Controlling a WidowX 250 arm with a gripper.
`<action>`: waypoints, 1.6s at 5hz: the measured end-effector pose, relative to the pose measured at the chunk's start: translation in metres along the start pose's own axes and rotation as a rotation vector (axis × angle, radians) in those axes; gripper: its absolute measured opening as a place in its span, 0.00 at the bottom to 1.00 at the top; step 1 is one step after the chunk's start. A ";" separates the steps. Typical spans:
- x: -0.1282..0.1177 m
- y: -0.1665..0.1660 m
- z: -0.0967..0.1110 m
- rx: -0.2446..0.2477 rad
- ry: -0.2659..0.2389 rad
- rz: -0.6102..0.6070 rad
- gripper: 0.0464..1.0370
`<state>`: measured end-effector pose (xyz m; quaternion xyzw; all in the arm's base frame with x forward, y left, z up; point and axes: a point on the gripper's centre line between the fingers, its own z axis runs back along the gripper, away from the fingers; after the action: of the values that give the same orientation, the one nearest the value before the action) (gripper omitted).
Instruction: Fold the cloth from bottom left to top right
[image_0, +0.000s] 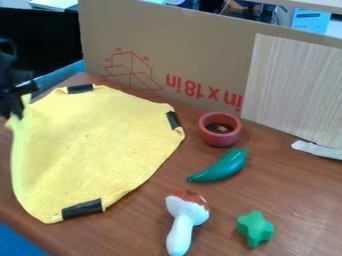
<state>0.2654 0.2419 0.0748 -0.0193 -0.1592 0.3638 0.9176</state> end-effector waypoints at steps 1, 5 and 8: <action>0.002 -0.035 0.001 0.008 0.019 0.004 0.02; -0.010 -0.174 -0.023 0.049 -0.013 -0.008 0.02; -0.012 -0.218 -0.082 0.132 -0.006 0.017 0.18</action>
<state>0.4269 0.0805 0.0265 0.0411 -0.1373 0.3812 0.9133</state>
